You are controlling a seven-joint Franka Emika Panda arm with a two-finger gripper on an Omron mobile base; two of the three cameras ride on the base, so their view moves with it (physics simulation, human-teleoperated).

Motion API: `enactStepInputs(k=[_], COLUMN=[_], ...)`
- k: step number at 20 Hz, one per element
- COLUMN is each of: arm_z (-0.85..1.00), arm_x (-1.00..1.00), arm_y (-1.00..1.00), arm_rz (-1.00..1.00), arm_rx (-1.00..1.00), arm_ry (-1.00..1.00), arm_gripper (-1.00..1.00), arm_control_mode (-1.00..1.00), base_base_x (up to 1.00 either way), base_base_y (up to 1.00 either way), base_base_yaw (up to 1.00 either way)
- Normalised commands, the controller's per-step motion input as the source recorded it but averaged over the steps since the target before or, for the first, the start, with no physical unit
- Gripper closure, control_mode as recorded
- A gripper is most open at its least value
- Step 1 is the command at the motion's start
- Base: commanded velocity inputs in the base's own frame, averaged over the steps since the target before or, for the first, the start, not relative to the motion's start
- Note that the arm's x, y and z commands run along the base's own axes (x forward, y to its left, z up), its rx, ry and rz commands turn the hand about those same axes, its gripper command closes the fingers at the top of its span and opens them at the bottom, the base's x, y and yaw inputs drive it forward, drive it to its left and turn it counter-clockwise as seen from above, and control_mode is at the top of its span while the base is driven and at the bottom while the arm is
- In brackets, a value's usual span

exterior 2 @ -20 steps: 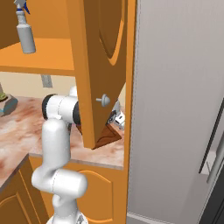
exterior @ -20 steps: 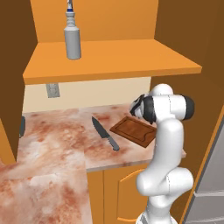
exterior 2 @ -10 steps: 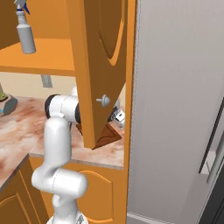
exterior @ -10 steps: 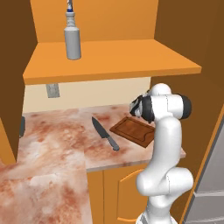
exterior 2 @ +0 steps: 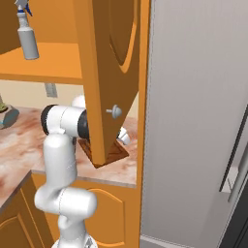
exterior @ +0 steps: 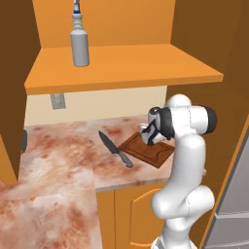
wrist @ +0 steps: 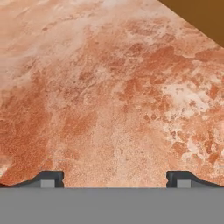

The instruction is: Move the cutting board and knife to the sink. Then move spray from the cabinet to the counter.

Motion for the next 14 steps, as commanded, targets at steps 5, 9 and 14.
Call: enactStepInputs(k=[5, 9, 14], arm_z=[-0.60, -0.44, -0.29], arm_x=[-1.00, -1.00, -1.00], arm_y=[0.70, 0.73, 0.70], arm_rz=[0.03, 0.01, 0.00], arm_rx=[0.00, 0.00, 0.00], arm_ry=[0.18, 0.21, 0.22], arm_gripper=[-1.00, -1.00, -1.00], arm_control_mode=[-1.00, -1.00, -1.00], base_base_x=[0.00, 0.00, 0.00], base_base_y=[0.00, 0.00, 0.00], base_base_yaw=[0.00, 0.00, 0.00])
